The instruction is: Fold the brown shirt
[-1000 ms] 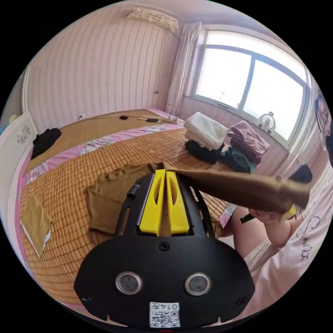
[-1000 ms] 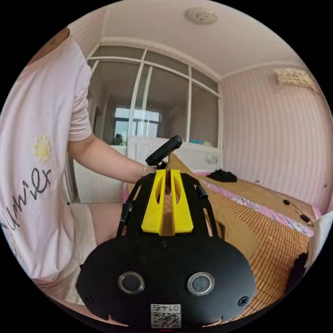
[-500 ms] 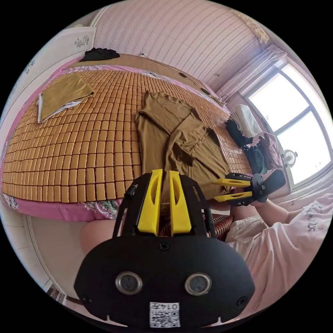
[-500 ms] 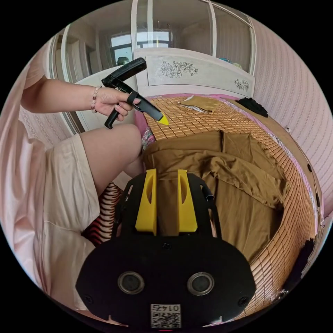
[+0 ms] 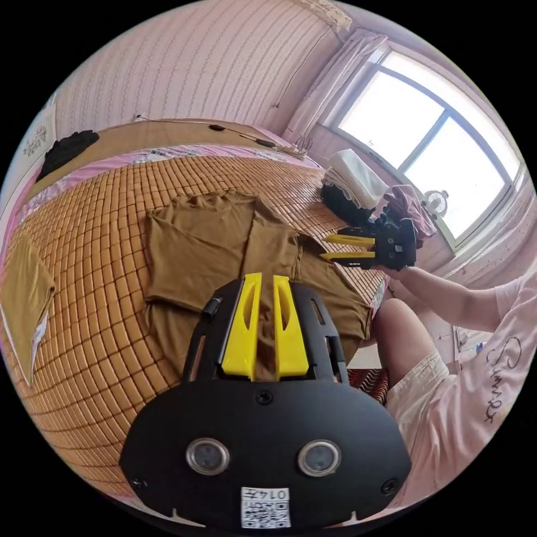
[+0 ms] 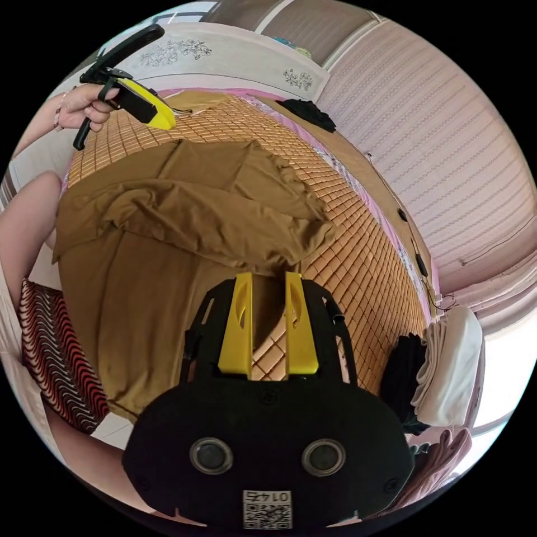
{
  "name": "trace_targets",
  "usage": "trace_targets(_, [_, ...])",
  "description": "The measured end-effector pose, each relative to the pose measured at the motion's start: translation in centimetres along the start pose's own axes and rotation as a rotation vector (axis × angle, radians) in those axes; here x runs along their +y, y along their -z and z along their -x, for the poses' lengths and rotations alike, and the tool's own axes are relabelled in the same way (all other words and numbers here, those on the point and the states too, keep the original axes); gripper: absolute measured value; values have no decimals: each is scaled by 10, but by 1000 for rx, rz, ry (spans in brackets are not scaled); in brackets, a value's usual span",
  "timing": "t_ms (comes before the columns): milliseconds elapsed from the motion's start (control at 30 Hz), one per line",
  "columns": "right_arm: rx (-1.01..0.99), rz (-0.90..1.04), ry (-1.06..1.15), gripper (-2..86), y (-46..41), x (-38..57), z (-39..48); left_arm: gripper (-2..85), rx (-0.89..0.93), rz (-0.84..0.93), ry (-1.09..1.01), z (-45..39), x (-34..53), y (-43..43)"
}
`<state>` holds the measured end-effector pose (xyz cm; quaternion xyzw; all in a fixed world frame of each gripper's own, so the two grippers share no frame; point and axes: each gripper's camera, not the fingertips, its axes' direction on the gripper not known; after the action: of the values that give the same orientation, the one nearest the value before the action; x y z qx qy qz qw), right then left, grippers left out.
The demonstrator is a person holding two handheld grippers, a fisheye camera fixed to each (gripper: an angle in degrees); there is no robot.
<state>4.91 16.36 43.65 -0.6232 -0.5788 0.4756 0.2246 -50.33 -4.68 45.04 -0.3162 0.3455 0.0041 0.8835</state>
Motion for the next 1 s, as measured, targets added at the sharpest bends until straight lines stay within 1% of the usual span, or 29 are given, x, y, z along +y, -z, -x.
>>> trace_targets(67, [-32,11,-53,86,-15,-8,-25,39,36,35,-36,6,-56,-32])
trace_targets(133, [-56,18,-84,76,-24,-11,-39,38,62,50,-40,11,-93,-57])
trace_targets(200, [-28,26,-86,44,-35,-9,-47,39,46,88,-55,13,-128,-86])
trace_targets(233, [-17,32,-87,7,-42,-4,-53,44,43,105,-40,16,-149,-104])
trace_targets(267, [-34,46,-94,1,-49,2,-60,48,55,115,-22,19,-168,-121])
trace_targets(300, [-51,47,-98,-2,-51,6,-64,51,58,115,-12,21,-177,-129])
trace_targets(400, [-148,-32,-190,-8,-47,29,-87,73,24,131,-10,26,-213,-162])
trace_targets(500, [-215,-69,-259,-9,-45,53,-105,74,-46,218,-43,28,-233,-196])
trace_targets(533, [-232,-80,-274,-9,-44,60,-111,50,-58,267,-40,30,-237,-207])
trace_targets(567, [-245,-99,-297,-9,-42,67,-118,27,-62,266,-47,31,-240,-209])
trace_targets(667, [-304,-126,-365,-9,-37,84,-138,-3,-5,237,-72,32,-252,-199])
trace_targets(700, [-318,-140,-385,-9,-36,88,-142,-4,3,228,-75,32,-255,-197])
trace_targets(933, [-539,-281,-722,-7,-41,146,-196,-7,141,260,-43,29,-285,-195])
trace_targets(1000, [-612,-299,-801,-6,-47,160,-206,-5,135,278,-62,25,-288,-192])
